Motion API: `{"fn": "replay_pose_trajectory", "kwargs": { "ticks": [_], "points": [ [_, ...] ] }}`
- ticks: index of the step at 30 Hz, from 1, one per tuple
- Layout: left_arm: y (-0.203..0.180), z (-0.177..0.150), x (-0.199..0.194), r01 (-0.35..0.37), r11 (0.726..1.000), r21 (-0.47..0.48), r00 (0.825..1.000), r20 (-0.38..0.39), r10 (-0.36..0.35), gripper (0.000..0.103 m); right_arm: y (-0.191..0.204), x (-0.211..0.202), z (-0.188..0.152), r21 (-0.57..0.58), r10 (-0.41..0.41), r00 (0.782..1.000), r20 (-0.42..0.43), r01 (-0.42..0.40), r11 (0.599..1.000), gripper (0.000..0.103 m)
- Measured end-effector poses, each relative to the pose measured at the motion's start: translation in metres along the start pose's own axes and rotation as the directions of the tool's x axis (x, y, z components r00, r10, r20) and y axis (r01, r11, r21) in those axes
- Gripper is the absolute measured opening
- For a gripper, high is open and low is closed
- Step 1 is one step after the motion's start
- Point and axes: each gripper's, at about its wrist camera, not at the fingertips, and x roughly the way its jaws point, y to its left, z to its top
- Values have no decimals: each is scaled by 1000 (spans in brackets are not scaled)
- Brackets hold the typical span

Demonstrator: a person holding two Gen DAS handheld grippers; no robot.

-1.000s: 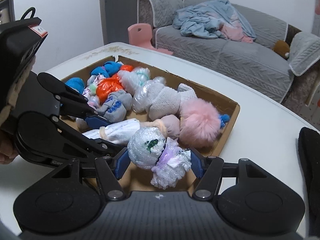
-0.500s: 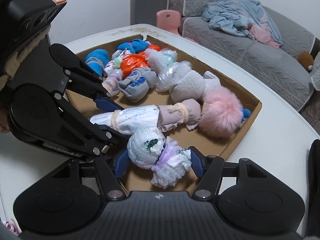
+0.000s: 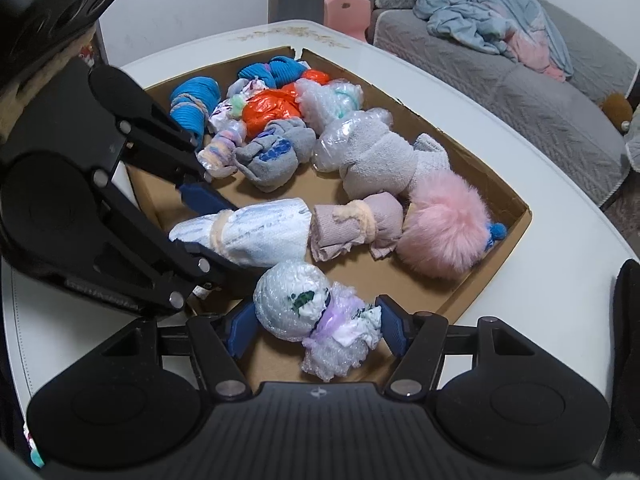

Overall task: Organize objects
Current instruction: 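Lower both rolls into the tray and open both grippers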

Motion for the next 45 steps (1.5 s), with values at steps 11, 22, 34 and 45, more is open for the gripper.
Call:
{"fn": "replay_pose_trajectory", "kwargs": {
  "ticks": [11, 22, 34, 45],
  "points": [
    [-2, -6, -15, -58, 998, 10, 997, 58, 58, 78, 5, -1, 4, -15, -28, 1000, 1, 28, 999, 82],
    [16, -23, -45, -86, 988, -132, 984, 143, 105, 102, 17, -12, 1, 115, -71, 996, 52, 65, 991, 97],
    [36, -54, -94, -113, 947, -301, 951, 243, 191, 102, 36, -36, 4, 385, -180, 978, 109, 125, 915, 102],
    [56, -75, -112, -305, 890, -339, 882, 252, 398, 102, 56, -40, 11, 501, -228, 960, 164, 118, 858, 102]
  ]
}}
